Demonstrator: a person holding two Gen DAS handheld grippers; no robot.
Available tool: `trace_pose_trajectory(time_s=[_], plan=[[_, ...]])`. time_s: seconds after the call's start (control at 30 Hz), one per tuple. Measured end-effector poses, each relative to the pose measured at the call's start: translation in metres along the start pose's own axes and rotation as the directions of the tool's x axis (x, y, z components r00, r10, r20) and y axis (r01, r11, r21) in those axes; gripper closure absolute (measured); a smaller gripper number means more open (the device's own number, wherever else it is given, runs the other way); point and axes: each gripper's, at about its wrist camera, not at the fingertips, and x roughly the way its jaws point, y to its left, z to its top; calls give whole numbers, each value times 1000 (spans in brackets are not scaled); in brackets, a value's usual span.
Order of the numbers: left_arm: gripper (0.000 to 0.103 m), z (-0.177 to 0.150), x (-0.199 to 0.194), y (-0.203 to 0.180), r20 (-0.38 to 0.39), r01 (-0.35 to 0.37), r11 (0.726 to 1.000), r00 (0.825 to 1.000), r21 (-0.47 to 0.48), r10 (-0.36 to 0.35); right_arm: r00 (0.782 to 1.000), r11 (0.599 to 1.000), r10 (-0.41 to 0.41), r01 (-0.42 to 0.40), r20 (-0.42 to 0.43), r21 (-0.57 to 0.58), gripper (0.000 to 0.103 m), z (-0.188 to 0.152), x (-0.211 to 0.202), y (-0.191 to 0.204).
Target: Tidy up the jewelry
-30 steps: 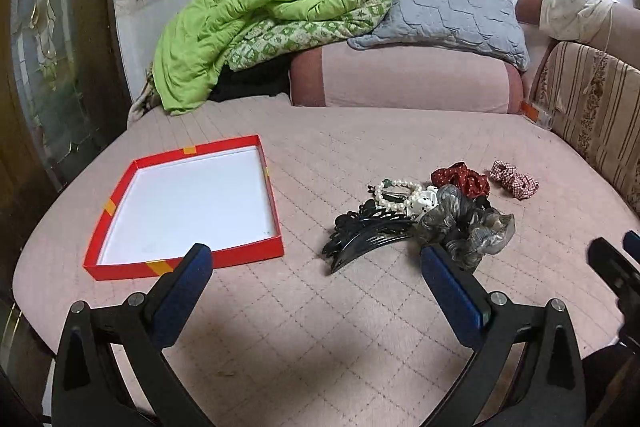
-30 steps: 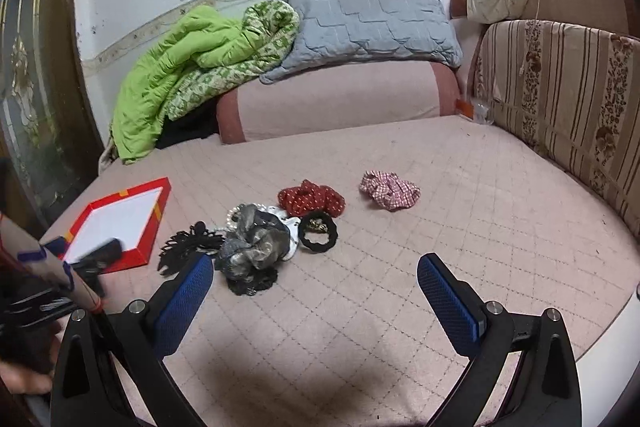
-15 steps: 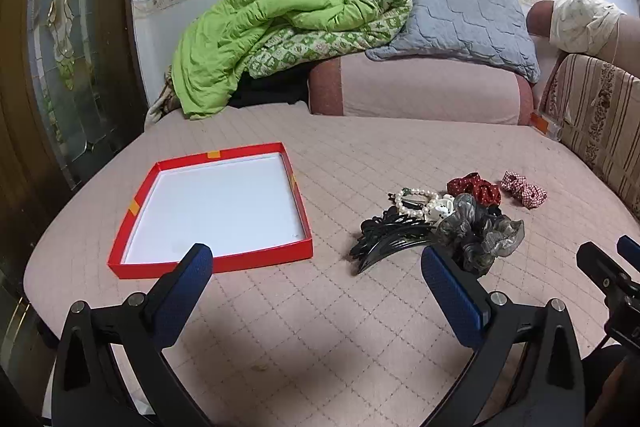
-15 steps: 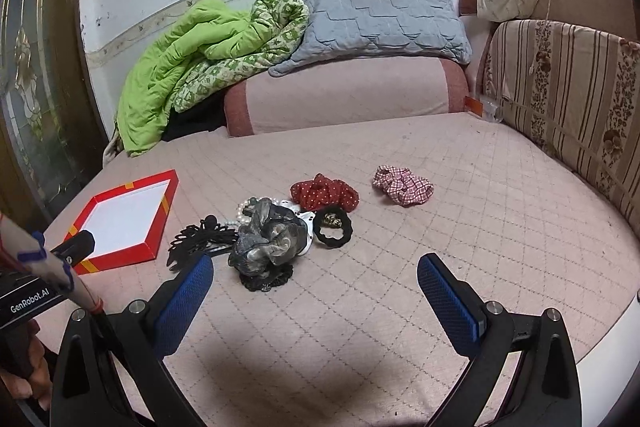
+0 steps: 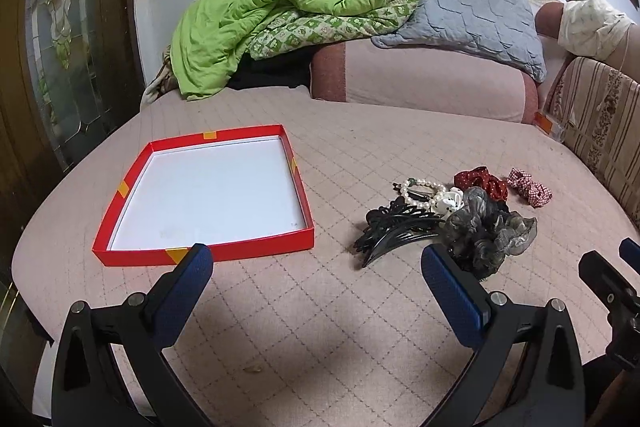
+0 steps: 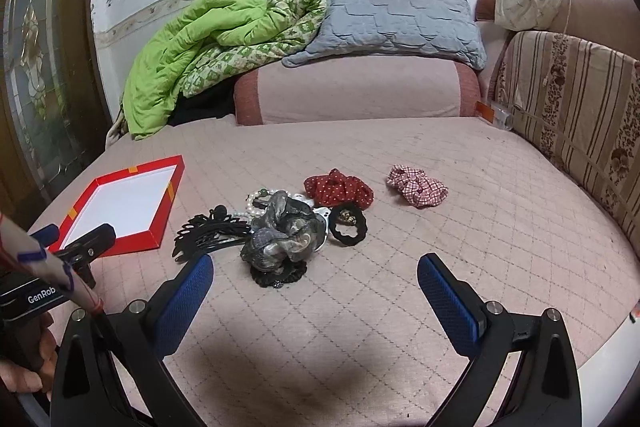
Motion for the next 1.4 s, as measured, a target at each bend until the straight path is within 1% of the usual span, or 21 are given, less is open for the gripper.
trace_pose_trajectory(time_s=[0.07,0.27,0.4,0.9,0.93,1.4], plan=[[0,1,2,2,-8,9,1000,1000,-7,-9,1000,1000,3,-3,0,-1,0,0,-1,1],[0,-1,3,-4,-6,-12,1000,1000,25,12,1000,1000,4,-4,-3,2,0,0,1,2],[0,-2,2,-4,-6,-19,1000,1000,17,19,1000,1000,3,-3,-13,4,0,1,4,3],[0,-4,8,-5,-18,-28,999,999,35,29,1000,1000,10,-10,-26,-7,0,-1,8,1],[0,-5,9,-4,-26,-13,999,1000,47,15,1000,1000,10,-10,-26,-9,0,-1,8,1],[0,-6,15,-1,-42,-6,999,999,42,7,999,1000,-1,0,-39,-20,0,-3,12,2]])
